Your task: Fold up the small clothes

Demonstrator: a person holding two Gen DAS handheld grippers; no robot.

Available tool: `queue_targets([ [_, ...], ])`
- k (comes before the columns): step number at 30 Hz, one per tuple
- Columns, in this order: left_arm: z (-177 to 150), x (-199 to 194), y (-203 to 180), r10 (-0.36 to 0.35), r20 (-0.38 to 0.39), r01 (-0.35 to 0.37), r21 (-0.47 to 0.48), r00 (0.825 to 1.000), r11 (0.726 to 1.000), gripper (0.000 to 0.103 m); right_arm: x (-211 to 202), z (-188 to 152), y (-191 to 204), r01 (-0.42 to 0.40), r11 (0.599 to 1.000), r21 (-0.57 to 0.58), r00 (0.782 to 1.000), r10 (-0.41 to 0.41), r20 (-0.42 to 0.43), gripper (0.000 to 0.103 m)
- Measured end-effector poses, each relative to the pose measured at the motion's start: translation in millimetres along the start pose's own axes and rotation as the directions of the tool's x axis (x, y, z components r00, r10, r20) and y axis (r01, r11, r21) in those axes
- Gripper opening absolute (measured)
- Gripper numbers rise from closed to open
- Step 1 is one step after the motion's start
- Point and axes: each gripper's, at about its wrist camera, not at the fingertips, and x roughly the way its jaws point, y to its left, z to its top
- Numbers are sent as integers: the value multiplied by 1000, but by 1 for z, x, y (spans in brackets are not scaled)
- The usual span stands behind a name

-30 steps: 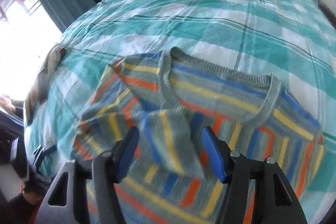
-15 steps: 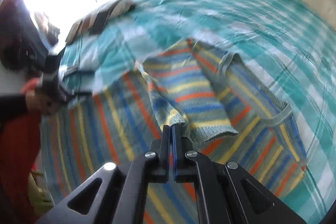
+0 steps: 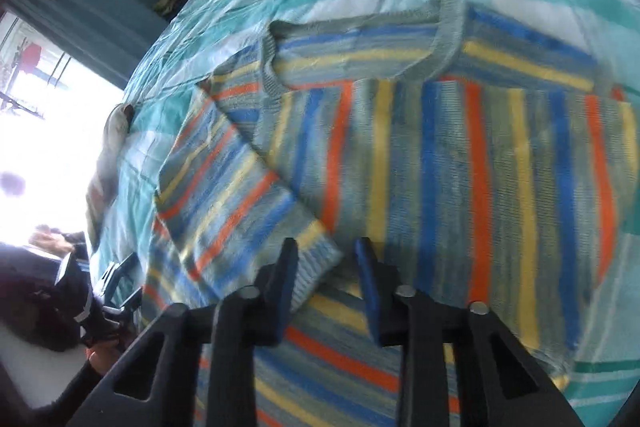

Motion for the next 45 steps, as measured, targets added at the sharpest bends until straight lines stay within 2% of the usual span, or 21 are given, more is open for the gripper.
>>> queue_targets([
  [1,0,0,0,-4,1,4,-2,1000,1000,100,2,1,5,8,1000,-16,1000,-8,-21,4],
  [3,0,0,1,-10,2,10,-5,1000,1000,101,-4,7,23,110,990,-86,994,-109,23,3],
  [6,0,0,0,-10,2,10,-5,1000,1000,101,-40,23,54,172,965,-197,964,-124,236,3],
  [8,0,1,-1,-4,0,4,-1,1000,1000,101,-48,33,62,213,950,-228,944,-139,300,3],
  [10,0,1,-1,0,-1,0,3,1000,1000,101,-29,41,51,218,954,-204,957,-169,234,5],
  [13,-1,1,-1,1,0,-1,4,1000,1000,101,-8,38,30,285,951,-122,951,-264,157,31],
  [15,0,1,-1,0,0,0,4,1000,1000,101,-24,25,17,222,974,-39,957,-210,198,31],
  [17,0,1,-1,2,1,-2,2,1000,1000,101,-32,11,6,65,996,67,980,-77,182,31],
  [21,7,-3,-3,22,-21,-22,-3,1000,1000,100,-16,-8,3,-140,964,227,984,111,139,31],
  [24,45,-10,-1,-40,-7,39,-56,999,998,100,9,-7,7,-112,951,287,990,83,110,28],
  [25,67,-10,-1,-53,13,54,-69,999,996,100,14,-6,7,-77,953,293,993,47,108,9],
  [26,91,-5,-1,-63,17,64,-72,998,995,100,15,-7,7,-49,953,300,994,16,111,4],
  [30,173,65,5,-195,-135,173,-161,971,972,99,-5,-13,26,-5,973,231,982,-39,183,4],
  [33,201,118,6,-217,-241,170,-201,946,965,97,-15,-17,41,49,988,147,978,-78,195,4],
  [35,208,142,5,-207,-282,148,-217,937,965,73,-14,-14,47,85,991,102,974,-104,200,4],
  [36,209,148,2,-210,-284,150,-220,936,964,33,-13,-14,50,101,992,81,972,-115,205,4],
  [37,209,153,-1,-211,-284,152,-215,935,965,5,-12,-15,51,111,992,66,970,-123,209,4],
  [40,216,131,-8,-104,-140,86,-130,985,988,3,-14,-20,56,142,989,35,958,-146,246,4],
  [42,215,121,-1,-108,-67,96,-169,992,981,2,-27,-27,62,180,984,11,927,-173,332,4],
  [44,209,136,-3,-78,-125,59,-151,989,987,3,-32,-36,65,206,978,8,904,-193,382,4],
  [45,205,146,-6,-54,-173,32,-126,983,991,5,-24,-36,62,204,979,25,912,-199,358,4],
])
